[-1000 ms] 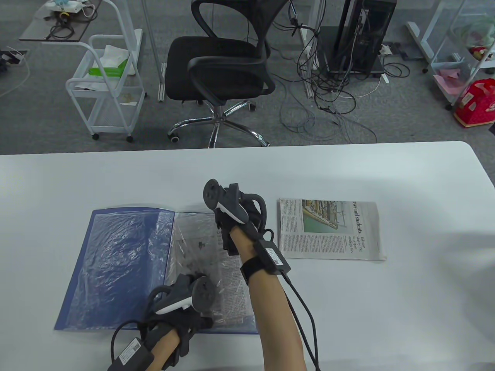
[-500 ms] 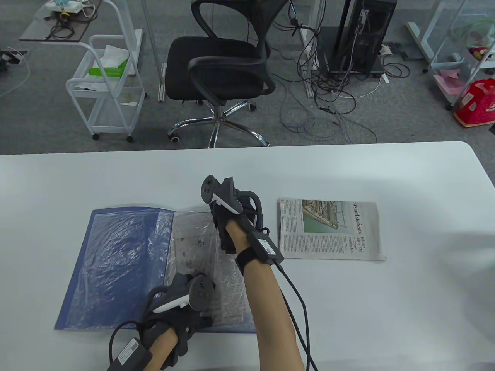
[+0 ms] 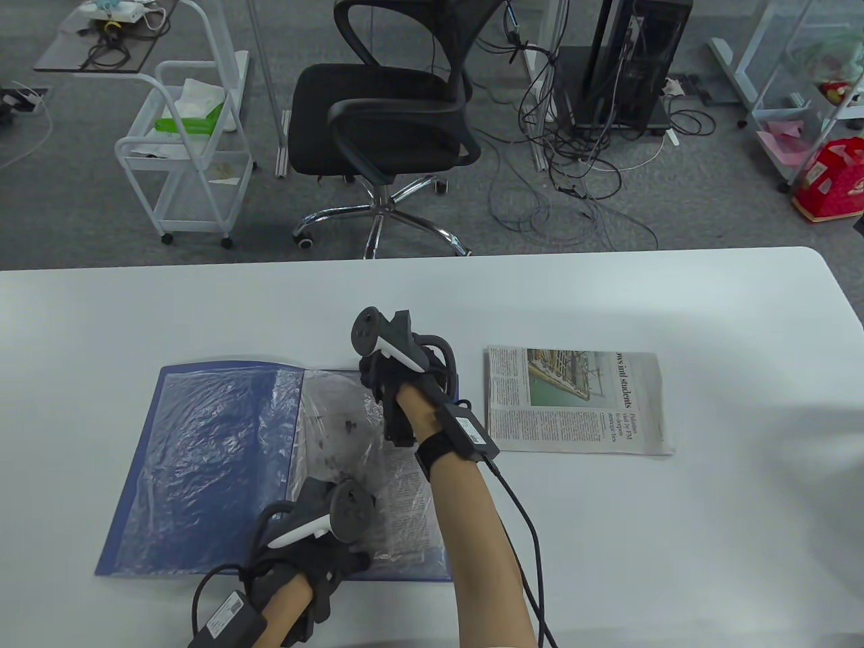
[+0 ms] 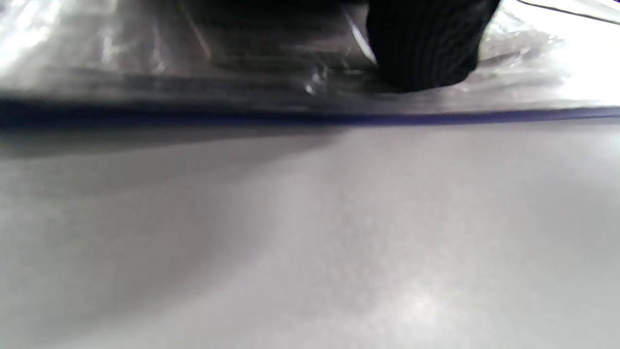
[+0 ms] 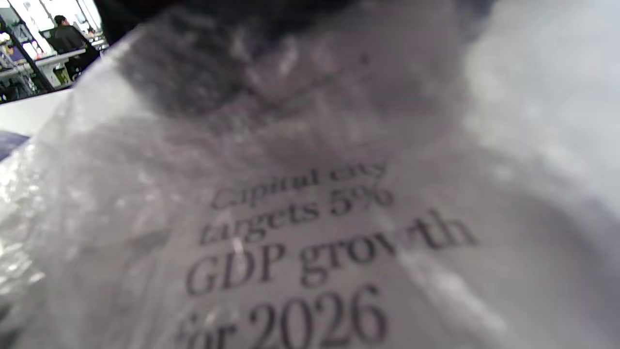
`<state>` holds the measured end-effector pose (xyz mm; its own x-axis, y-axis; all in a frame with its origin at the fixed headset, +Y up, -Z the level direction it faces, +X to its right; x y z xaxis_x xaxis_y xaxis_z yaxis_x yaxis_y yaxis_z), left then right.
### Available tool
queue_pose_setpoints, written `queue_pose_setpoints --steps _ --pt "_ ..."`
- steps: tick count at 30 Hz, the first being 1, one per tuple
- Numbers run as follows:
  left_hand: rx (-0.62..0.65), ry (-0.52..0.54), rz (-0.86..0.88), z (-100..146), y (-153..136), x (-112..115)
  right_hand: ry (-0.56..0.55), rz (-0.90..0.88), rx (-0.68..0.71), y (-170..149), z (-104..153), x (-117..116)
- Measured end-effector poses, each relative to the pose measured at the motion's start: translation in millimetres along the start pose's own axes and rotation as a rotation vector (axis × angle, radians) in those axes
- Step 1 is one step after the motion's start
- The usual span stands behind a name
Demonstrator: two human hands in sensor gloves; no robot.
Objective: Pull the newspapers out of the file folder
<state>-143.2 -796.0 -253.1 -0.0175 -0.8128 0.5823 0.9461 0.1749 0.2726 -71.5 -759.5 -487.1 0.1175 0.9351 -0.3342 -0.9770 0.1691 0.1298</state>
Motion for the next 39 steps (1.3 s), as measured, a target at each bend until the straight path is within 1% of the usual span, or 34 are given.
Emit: queue_pose_setpoints --steps 2,3,5,8,9,10,12,14,15,16,18,19,21,22,23,26,29,31,33,34,36,39 --pt "-0.003 -0.013 0.013 1 0 2 -0.010 0.007 -0.002 2 1 1" --pt "-0.003 -0.014 0.018 1 0 2 -0.040 0.020 -0.012 2 1 3" --pt "0.004 -0.014 0.022 1 0 3 -0.114 0.053 -0.040 1 1 6" --pt "0.008 -0.015 0.033 1 -1 3 -0.288 0.050 -0.110 -3 2 15" --pt "0.008 -0.014 0.034 1 -1 3 -0.321 0.052 -0.121 -4 3 17" --pt "0.007 -0.015 0.036 1 -1 4 -0.317 0.062 -0.121 -4 2 18" --pt "0.005 -0.019 0.042 1 -1 4 -0.252 0.045 -0.097 -3 1 16" --pt "0.005 -0.024 0.046 2 -1 4 -0.155 0.005 -0.073 -2 0 13" --pt "0.007 -0.026 0.050 2 -1 5 -0.142 -0.001 -0.075 0 0 12" --pt "0.008 -0.026 0.052 2 -1 5 -0.164 0.033 -0.077 1 1 14" --pt "0.007 -0.025 0.054 2 -1 5 -0.262 0.082 -0.099 4 4 20" --pt "0.007 -0.026 0.054 2 -1 5 -0.306 0.079 -0.108 4 5 23" --pt "0.006 -0.028 0.054 2 -1 5 -0.438 0.004 -0.137 4 12 35" --pt "0.005 -0.029 0.054 2 -1 5 -0.468 -0.022 -0.142 4 14 38" --pt "0.000 -0.030 0.050 2 -1 5 -0.558 -0.066 -0.144 4 21 44" --pt "0.000 -0.041 0.056 2 -2 5 -0.776 -0.052 -0.134 3 40 65" --pt "0.001 -0.041 0.062 2 -2 6 -0.899 -0.118 -0.126 -6 59 91" --pt "0.001 -0.043 0.064 2 -2 6 -0.934 -0.175 -0.101 -14 71 109" --pt "0.000 -0.044 0.067 1 -2 6 -0.981 -0.235 -0.073 -26 89 131" --pt "0.000 -0.044 0.067 1 -2 6 -0.991 -0.249 -0.067 -29 94 135" --pt "-0.001 -0.043 0.069 1 -2 6 -1.029 -0.336 -0.068 -47 116 152" --pt "-0.001 -0.044 0.075 1 -2 6 -1.066 -0.557 -0.083 -85 152 163"
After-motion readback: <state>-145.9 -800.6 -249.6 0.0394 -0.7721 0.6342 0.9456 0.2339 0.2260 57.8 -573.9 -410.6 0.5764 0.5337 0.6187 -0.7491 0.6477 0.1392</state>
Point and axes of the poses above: the tracker on the back of each hand, its own y axis roughly to the thumb side, its own z axis roughly from the fingertips to the wrist, x = y × z, the point moved 3 cm from there along -z, roughly from the wrist to the fingertips, and after that the axes turned 2 degrees about -z, right-handed, at the moved point
